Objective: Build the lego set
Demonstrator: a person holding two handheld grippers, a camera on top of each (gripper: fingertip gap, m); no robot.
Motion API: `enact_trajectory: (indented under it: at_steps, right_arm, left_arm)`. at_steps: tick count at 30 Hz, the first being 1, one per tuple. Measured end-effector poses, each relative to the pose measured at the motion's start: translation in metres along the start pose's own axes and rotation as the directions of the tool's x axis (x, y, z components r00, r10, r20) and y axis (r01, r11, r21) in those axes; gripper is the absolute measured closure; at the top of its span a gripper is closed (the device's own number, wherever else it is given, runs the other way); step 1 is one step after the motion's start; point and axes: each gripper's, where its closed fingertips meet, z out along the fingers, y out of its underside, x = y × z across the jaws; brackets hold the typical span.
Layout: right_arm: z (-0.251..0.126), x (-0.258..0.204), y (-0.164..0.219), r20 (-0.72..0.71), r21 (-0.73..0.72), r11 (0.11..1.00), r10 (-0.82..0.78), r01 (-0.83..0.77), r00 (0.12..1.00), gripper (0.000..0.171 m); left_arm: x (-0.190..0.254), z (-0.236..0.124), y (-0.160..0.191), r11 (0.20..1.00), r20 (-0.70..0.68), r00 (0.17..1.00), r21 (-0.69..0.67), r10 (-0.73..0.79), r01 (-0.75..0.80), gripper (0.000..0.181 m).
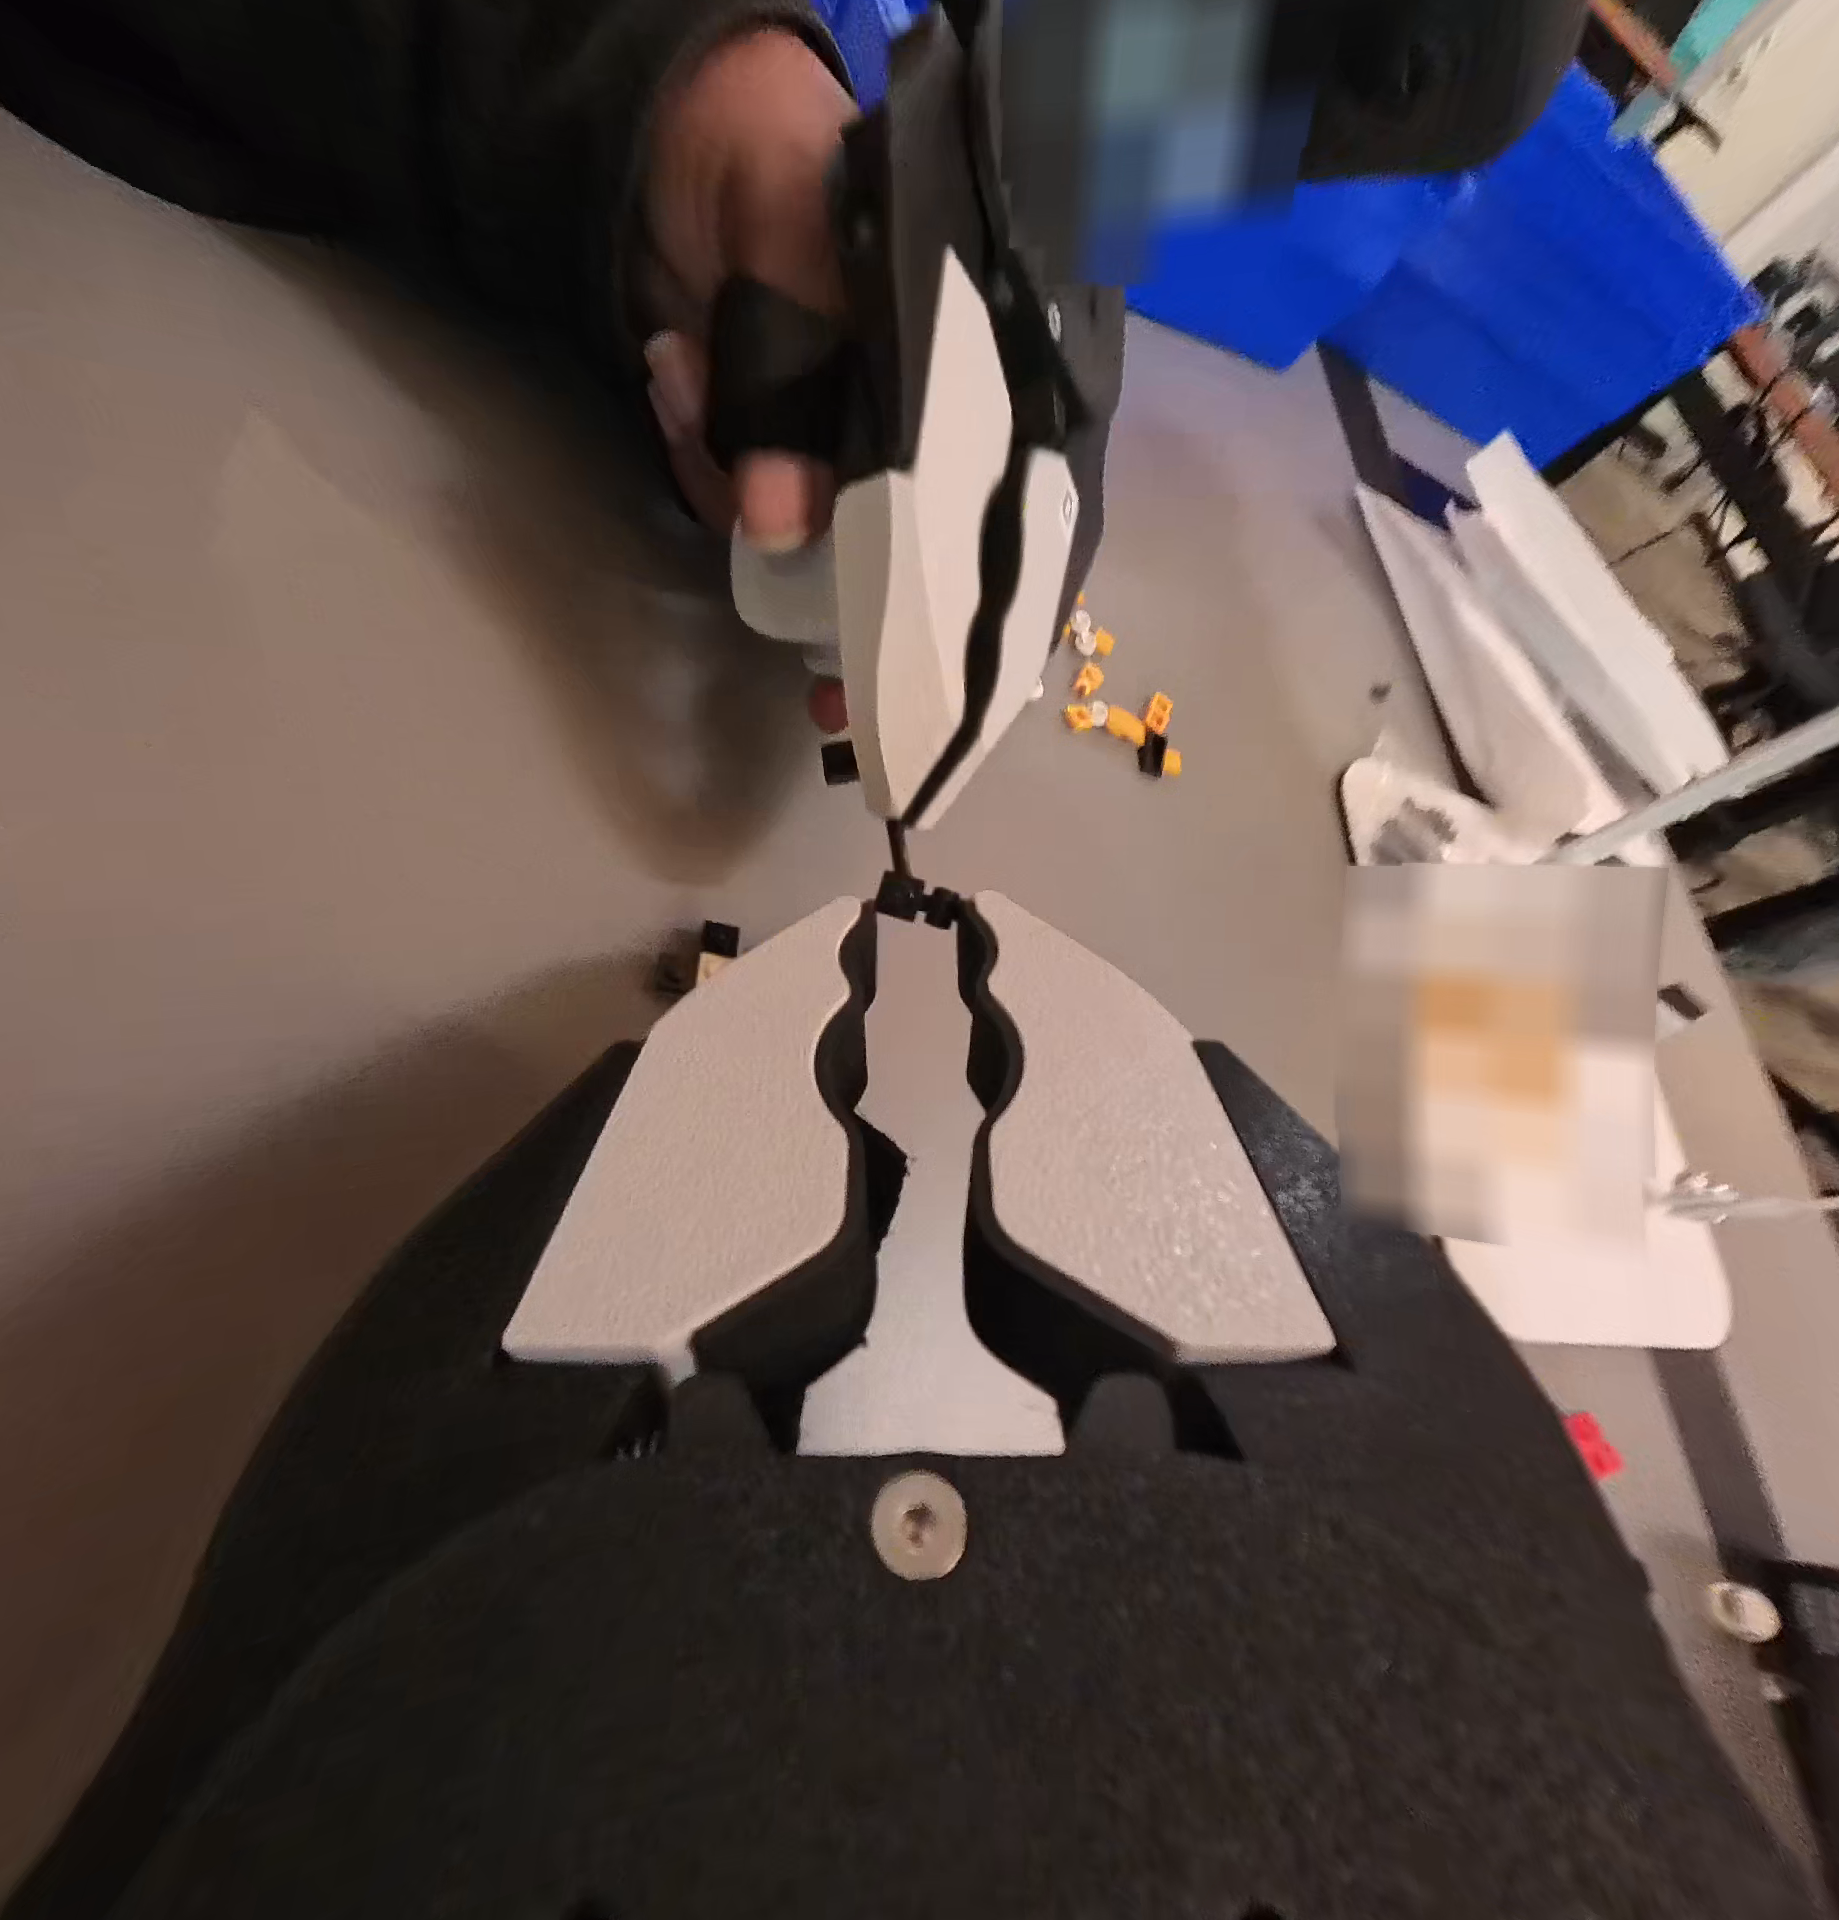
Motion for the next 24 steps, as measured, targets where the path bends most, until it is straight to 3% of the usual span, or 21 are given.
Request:
enact_trajectory:
  at_steps: [5,23,24]
  right_arm:
    - [0.004,-0.010,0.003,0.002,-0.066,0.991,-0.116,0.116,0.993,0.157]
    - [0.011,-0.026,0.010,0.042,-0.156,0.946,-0.282,0.285,0.958,0.158]
    - [0.011,-0.026,0.009,0.034,-0.156,0.940,-0.301,0.303,0.953,0.166]
  left_arm:
    - [0.002,0.002,0.004,1.000,-0.015,1.000,-0.023,-0.009,0.009,0.179]
    - [0.006,0.007,0.020,0.991,-0.053,0.996,-0.117,-0.065,0.059,0.179]
    - [0.007,0.007,0.022,0.989,-0.058,0.996,-0.132,-0.072,0.064,0.179]
